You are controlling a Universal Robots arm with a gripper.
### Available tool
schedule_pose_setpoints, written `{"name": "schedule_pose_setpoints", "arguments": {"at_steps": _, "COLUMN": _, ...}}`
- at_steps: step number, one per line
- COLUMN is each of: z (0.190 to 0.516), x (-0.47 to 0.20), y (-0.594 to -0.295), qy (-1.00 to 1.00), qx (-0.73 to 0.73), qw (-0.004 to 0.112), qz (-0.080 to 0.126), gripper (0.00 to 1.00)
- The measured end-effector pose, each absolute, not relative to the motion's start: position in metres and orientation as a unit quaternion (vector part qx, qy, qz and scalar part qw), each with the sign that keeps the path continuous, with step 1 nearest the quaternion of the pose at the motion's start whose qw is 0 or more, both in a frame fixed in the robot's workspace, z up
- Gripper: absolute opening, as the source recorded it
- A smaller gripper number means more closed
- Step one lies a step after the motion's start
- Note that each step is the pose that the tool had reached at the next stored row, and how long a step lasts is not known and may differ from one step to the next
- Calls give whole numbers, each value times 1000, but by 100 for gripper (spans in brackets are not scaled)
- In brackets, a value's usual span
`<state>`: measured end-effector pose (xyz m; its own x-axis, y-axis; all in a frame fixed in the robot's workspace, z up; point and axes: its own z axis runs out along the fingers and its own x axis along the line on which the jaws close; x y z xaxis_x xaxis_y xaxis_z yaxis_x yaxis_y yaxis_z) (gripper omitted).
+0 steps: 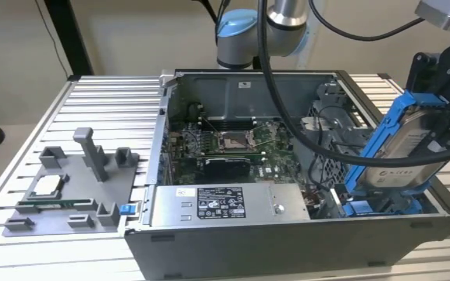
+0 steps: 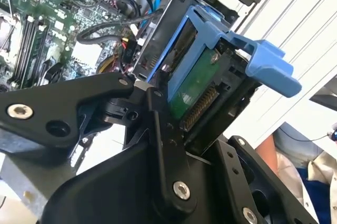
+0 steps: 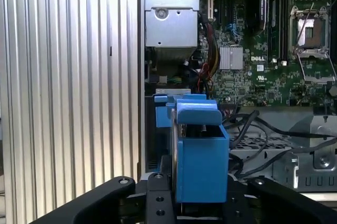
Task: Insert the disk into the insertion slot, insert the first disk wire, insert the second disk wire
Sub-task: 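Insert the disk into the insertion slot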
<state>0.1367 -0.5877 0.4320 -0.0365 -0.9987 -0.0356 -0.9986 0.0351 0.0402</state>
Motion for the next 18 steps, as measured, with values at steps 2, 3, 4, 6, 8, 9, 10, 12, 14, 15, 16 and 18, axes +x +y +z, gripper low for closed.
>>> {"name": "schedule_pose_setpoints", "arguments": {"at_steps": 2, "z": 429, "x": 137, "y": -587, "qy": -721, "qx": 693, "qw": 1, "qz": -27, "gripper": 0}}
{"name": "schedule_pose_setpoints", "arguments": {"at_steps": 3, "z": 427, "x": 137, "y": -587, "qy": -721, "qx": 693, "qw": 0, "qz": -28, "gripper": 0}}
{"name": "schedule_pose_setpoints", "arguments": {"at_steps": 4, "z": 426, "x": 137, "y": -587, "qy": -721, "qx": 692, "qw": 0, "qz": -28, "gripper": 0}}
{"name": "schedule_pose_setpoints", "arguments": {"at_steps": 6, "z": 422, "x": 137, "y": -586, "qy": -721, "qx": 692, "qw": 0, "qz": -28, "gripper": 0}}
{"name": "schedule_pose_setpoints", "arguments": {"at_steps": 8, "z": 419, "x": 137, "y": -585, "qy": -721, "qx": 692, "qw": -1, "qz": -29, "gripper": 0}}
{"name": "schedule_pose_setpoints", "arguments": {"at_steps": 9, "z": 418, "x": 137, "y": -585, "qy": -721, "qx": 692, "qw": -2, "qz": -30, "gripper": 0}}
{"name": "schedule_pose_setpoints", "arguments": {"at_steps": 10, "z": 416, "x": 137, "y": -584, "qy": -721, "qx": 692, "qw": -2, "qz": -30, "gripper": 0}}
{"name": "schedule_pose_setpoints", "arguments": {"at_steps": 12, "z": 413, "x": 138, "y": -583, "qy": -721, "qx": 692, "qw": -2, "qz": -30, "gripper": 0}}
{"name": "schedule_pose_setpoints", "arguments": {"at_steps": 14, "z": 409, "x": 138, "y": -583, "qy": -721, "qx": 692, "qw": -3, "qz": -31, "gripper": 0}}
{"name": "schedule_pose_setpoints", "arguments": {"at_steps": 15, "z": 408, "x": 138, "y": -582, "qy": -721, "qx": 692, "qw": -3, "qz": -31, "gripper": 0}}
{"name": "schedule_pose_setpoints", "arguments": {"at_steps": 16, "z": 406, "x": 138, "y": -582, "qy": -721, "qx": 692, "qw": -4, "qz": -32, "gripper": 0}}
{"name": "schedule_pose_setpoints", "arguments": {"at_steps": 18, "z": 404, "x": 139, "y": -582, "qy": -721, "qx": 692, "qw": -4, "qz": -32, "gripper": 0}}
